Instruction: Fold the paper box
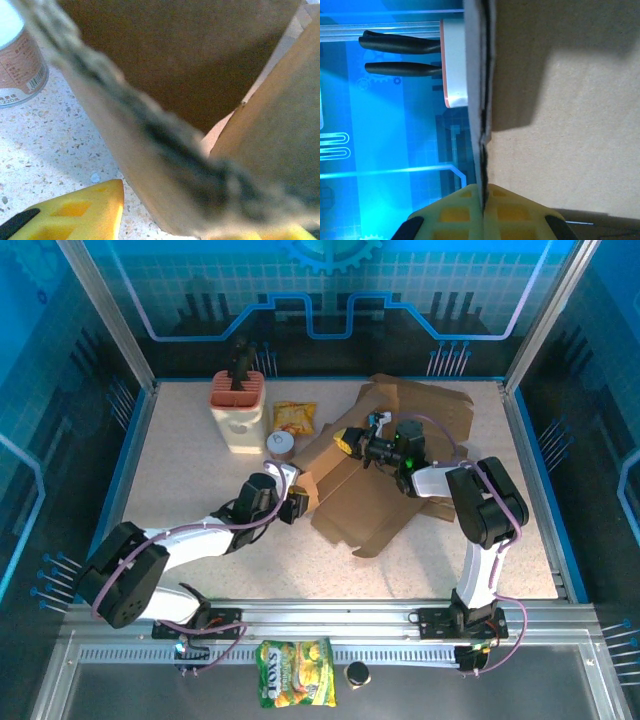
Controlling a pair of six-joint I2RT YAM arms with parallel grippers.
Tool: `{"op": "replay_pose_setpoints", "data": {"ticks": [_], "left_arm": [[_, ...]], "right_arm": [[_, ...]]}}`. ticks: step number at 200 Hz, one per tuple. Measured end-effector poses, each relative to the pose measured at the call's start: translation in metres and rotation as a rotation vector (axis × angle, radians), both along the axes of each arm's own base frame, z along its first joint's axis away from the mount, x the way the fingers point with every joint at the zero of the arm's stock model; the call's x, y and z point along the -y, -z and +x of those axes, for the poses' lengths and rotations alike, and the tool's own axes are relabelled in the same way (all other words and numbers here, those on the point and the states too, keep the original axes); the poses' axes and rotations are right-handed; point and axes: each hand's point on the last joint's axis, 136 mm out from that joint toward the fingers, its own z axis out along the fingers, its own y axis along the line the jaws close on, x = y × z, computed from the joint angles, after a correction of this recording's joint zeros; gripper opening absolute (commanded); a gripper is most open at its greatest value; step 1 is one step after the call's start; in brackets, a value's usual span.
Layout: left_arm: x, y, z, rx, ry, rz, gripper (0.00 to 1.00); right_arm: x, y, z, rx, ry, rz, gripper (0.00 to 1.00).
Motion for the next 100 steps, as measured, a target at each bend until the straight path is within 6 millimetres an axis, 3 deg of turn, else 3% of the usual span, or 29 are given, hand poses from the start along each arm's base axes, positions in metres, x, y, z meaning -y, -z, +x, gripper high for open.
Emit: {"op": "replay_pose_setpoints", "data": {"ticks": [100], "left_arm": [[0.008, 0.009, 0.016, 0.025, -0.151, 0.041, 0.38]], "right_arm": [[0.000, -0.001, 0.002, -0.032, 0.115, 0.010, 0.00]]}}
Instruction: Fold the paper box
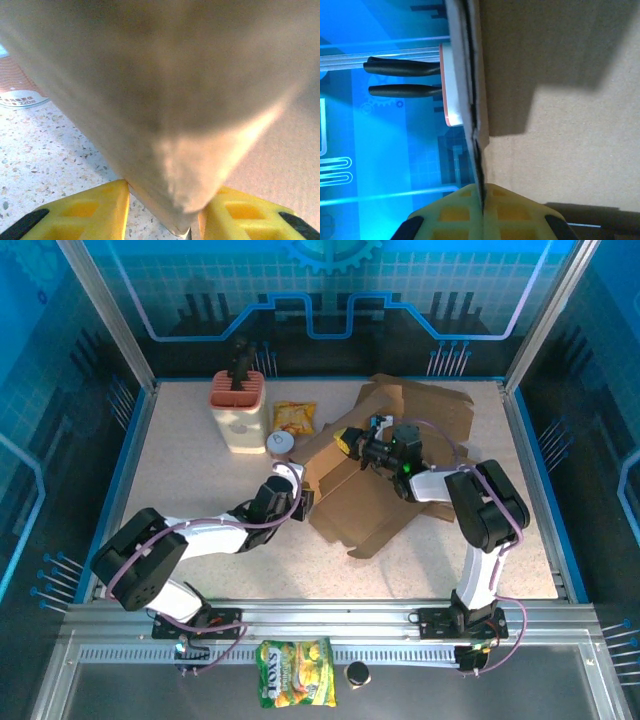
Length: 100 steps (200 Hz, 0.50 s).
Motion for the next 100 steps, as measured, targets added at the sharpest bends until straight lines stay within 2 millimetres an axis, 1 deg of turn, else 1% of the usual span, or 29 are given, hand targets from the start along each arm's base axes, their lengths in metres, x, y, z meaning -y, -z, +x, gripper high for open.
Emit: {"op": "replay_pose_setpoints", "data": {"ticks": [11, 33, 76, 100], "left_arm": [[-0.001, 0.000, 0.002, 0.006, -0.018, 0.004, 0.38], [-0.002, -0.001, 0.008, 0.020, -0.051, 0.011, 0.43], [-0.002, 0.000, 0.020, 0.034, -0.108, 0.009, 0.39], [-0.002, 0.002, 0.027, 0.038, -0.135, 0.016, 0.41]], "right_arm": [[0.001, -0.002, 0.000, -0.003, 0.012, -0.002, 0.00], [0.003, -0.003, 0.001, -0.012, 0.032, -0.007, 0.00], [0.006, -0.004, -0.001, -0.031, 0.062, -0.014, 0.00], [0.007, -0.002, -0.001, -0.051, 0.088, -0.015, 0.00]]}}
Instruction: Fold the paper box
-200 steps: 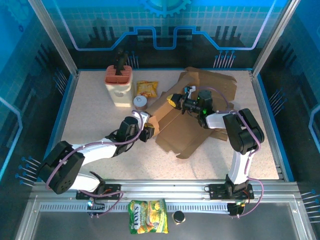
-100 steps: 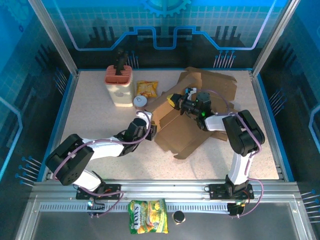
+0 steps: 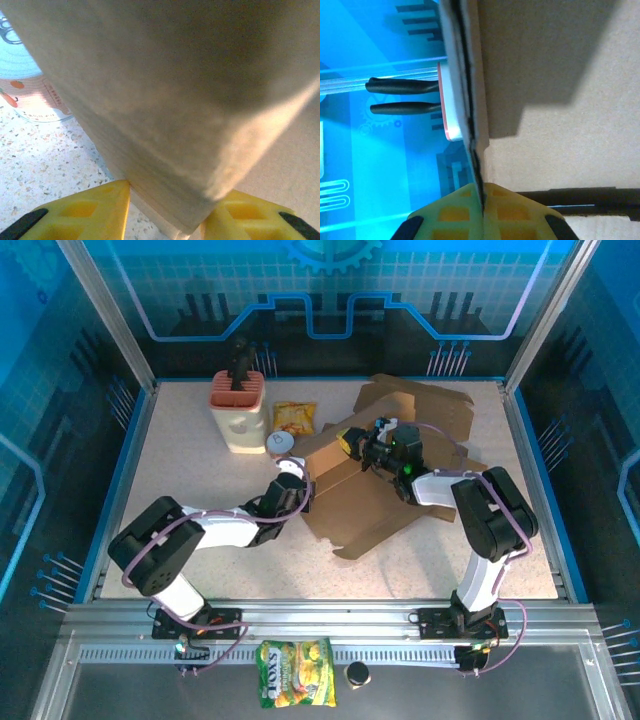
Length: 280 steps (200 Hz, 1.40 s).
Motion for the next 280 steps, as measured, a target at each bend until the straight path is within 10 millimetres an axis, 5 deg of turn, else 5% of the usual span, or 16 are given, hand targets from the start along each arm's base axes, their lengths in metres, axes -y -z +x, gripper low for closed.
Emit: {"op": "replay_pose_setpoints", "data": {"ticks": [40, 98, 141, 202, 241, 280], "left_arm": [[0.001, 0.001, 0.012, 0.019, -0.042, 0.020, 0.39], [-0.002, 0.002, 0.021, 0.033, -0.087, 0.037, 0.19], [0.001, 0.001, 0.025, 0.046, -0.081, 0.043, 0.36], [0.005, 0.000, 0.035, 0.053, -0.078, 0.061, 0.37], [0.000, 0.002, 0.041, 0.047, -0.120, 0.067, 0.00], [-0.006, 0.001, 0.046, 0.042, -0.167, 0.063, 0.00]], "right_arm": [[0.004, -0.001, 0.003, -0.022, 0.039, 0.002, 0.00], [0.008, -0.004, 0.004, -0.033, 0.066, 0.003, 0.00], [0.009, -0.005, 0.004, -0.042, 0.069, -0.001, 0.00], [0.011, -0.004, 0.006, -0.054, 0.088, 0.001, 0.00], [0.013, -0.006, 0.008, -0.049, 0.102, 0.002, 0.00], [0.012, -0.008, 0.006, -0.055, 0.093, 0.005, 0.00]]}}
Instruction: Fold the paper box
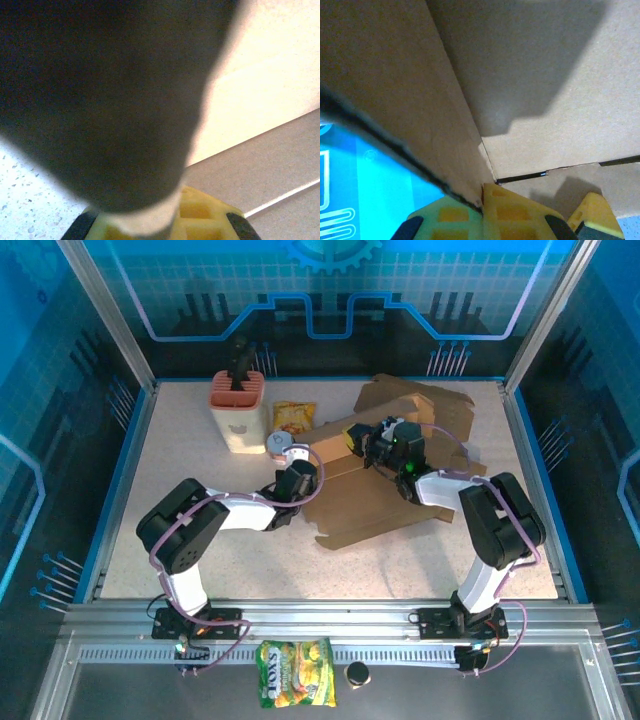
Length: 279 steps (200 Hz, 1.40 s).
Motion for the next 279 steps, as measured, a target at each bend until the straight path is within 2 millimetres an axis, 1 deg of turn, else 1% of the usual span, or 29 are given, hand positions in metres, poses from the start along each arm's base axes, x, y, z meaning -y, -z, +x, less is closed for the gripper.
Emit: {"op": "replay_pose_setpoints", "data": {"ticks": [5, 16, 39, 56, 61, 80, 96, 101, 122, 143, 163, 177, 192, 205, 217, 226, 241, 252, 263, 275, 279], "left_arm": [[0.000, 0.000, 0.000, -0.003, -0.003, 0.000, 0.00], [0.000, 0.000, 0.000, -0.009, -0.007, -0.001, 0.00], [0.001, -0.003, 0.000, -0.023, -0.006, 0.000, 0.00], [0.005, -0.014, 0.000, -0.025, 0.007, -0.018, 0.00], [0.006, -0.018, 0.000, -0.025, 0.012, -0.025, 0.00], [0.009, -0.033, -0.005, -0.026, 0.031, -0.055, 0.00], [0.010, -0.049, -0.010, -0.022, 0.052, -0.082, 0.00], [0.010, -0.055, -0.011, -0.020, 0.058, -0.093, 0.00], [0.008, -0.081, -0.015, -0.005, 0.082, -0.160, 0.00], [0.000, -0.102, -0.013, -0.009, 0.101, -0.220, 0.00], [-0.009, -0.111, -0.011, -0.035, 0.116, -0.272, 0.00], [-0.015, -0.115, -0.013, -0.060, 0.123, -0.307, 0.00], [-0.021, -0.120, -0.014, -0.087, 0.131, -0.352, 0.00], [-0.027, -0.123, -0.016, -0.112, 0.137, -0.391, 0.00], [-0.031, -0.126, -0.017, -0.132, 0.141, -0.427, 0.00], [-0.035, -0.128, -0.018, -0.145, 0.144, -0.460, 0.00], [-0.038, -0.133, -0.018, -0.170, 0.153, -0.518, 0.00], [-0.040, -0.136, -0.018, -0.186, 0.157, -0.559, 0.00], [-0.042, -0.138, -0.018, -0.201, 0.161, -0.598, 0.00], [-0.042, -0.139, -0.019, -0.217, 0.163, -0.638, 0.00], [-0.043, -0.140, -0.019, -0.224, 0.163, -0.654, 0.00]], "right_arm": [[0.000, 0.000, 0.000, -0.001, 0.000, -0.001, 0.00], [0.001, -0.002, -0.002, -0.008, 0.001, -0.004, 0.07], [0.002, -0.005, -0.008, -0.028, -0.008, -0.027, 0.30], [0.003, -0.009, -0.014, -0.046, -0.023, -0.054, 0.48], [0.003, -0.012, -0.015, -0.040, -0.032, -0.067, 0.51], [0.007, -0.031, -0.018, -0.017, -0.040, -0.116, 0.69], [0.014, -0.057, -0.019, 0.017, -0.038, -0.164, 0.77], [0.018, -0.067, -0.019, 0.036, -0.036, -0.184, 0.78], [0.037, -0.115, -0.018, 0.118, -0.006, -0.244, 0.82], [0.065, -0.163, -0.023, 0.202, 0.043, -0.298, 0.83], [0.090, -0.206, -0.032, 0.280, 0.086, -0.358, 0.83], [0.103, -0.231, -0.039, 0.324, 0.109, -0.407, 0.79], [0.120, -0.254, -0.045, 0.367, 0.143, -0.460, 0.79], [0.136, -0.269, -0.051, 0.393, 0.176, -0.512, 0.78], [0.152, -0.276, -0.057, 0.402, 0.212, -0.562, 0.77], [0.164, -0.277, -0.060, 0.401, 0.233, -0.590, 0.77], [0.186, -0.273, -0.065, 0.374, 0.273, -0.632, 0.77], [0.198, -0.267, -0.067, 0.352, 0.293, -0.649, 0.79], [0.205, -0.257, -0.068, 0.330, 0.296, -0.656, 0.81], [0.206, -0.244, -0.069, 0.302, 0.281, -0.651, 0.81], [0.205, -0.239, -0.069, 0.292, 0.271, -0.647, 0.79]]}}
